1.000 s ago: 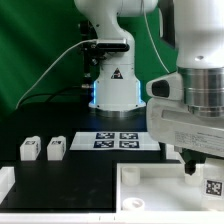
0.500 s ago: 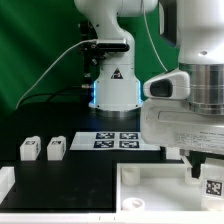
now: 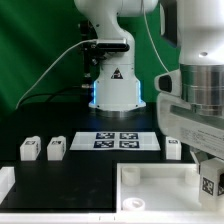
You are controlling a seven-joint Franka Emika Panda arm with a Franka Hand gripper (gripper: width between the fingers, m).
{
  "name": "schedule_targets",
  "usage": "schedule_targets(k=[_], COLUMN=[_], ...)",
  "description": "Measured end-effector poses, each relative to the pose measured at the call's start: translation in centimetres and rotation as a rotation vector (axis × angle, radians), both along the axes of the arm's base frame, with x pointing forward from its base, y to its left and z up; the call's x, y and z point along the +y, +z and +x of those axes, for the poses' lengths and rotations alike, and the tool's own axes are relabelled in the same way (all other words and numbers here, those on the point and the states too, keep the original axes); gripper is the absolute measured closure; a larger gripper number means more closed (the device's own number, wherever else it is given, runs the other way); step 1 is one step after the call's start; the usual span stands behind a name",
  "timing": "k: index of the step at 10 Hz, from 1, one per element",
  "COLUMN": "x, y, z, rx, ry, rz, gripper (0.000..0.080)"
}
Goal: Assemble one leg
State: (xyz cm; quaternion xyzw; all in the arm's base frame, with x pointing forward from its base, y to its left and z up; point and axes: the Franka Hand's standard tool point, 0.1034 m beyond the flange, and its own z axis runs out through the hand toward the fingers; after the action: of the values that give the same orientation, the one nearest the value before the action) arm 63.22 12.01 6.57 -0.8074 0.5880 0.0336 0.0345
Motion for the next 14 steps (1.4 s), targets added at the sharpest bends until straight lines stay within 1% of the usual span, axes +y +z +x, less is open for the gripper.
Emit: schedule_targets(k=[2, 4, 5, 7, 8, 9, 10, 11, 12, 13, 14], x=[0.0, 0.1, 0.1, 0.1, 0.1, 0.1, 0.1, 0.1, 0.2, 0.3, 0.5], y=[0.0, 0.0, 0.0, 0.1, 0.0, 0.0, 0.0, 0.0, 0.0, 0.6, 2.0], z=[0.1, 0.2, 0.2, 0.2, 0.1, 0.1, 0.1, 0.1, 0.1, -0.1, -0.8], rx=[0.032, 0.034, 0.039, 0.033, 0.030, 0.030, 0.031, 0.031, 0.030, 0.019, 0.016], ry=[-0.359, -0.610, -0.687, -0.695, -0.657, -0.656, -0.654, -0.653, -0.651, -0.639, -0.633], rz=[0.028, 0.046, 0.045, 0.032, 0.031, 0.031, 0.031, 0.031, 0.031, 0.039, 0.053], gripper=[0.0511, 0.0509, 0.0509, 0.0508, 0.0508, 0.0402, 0.0402, 0.0263, 0.0185, 0.0185, 0.0157])
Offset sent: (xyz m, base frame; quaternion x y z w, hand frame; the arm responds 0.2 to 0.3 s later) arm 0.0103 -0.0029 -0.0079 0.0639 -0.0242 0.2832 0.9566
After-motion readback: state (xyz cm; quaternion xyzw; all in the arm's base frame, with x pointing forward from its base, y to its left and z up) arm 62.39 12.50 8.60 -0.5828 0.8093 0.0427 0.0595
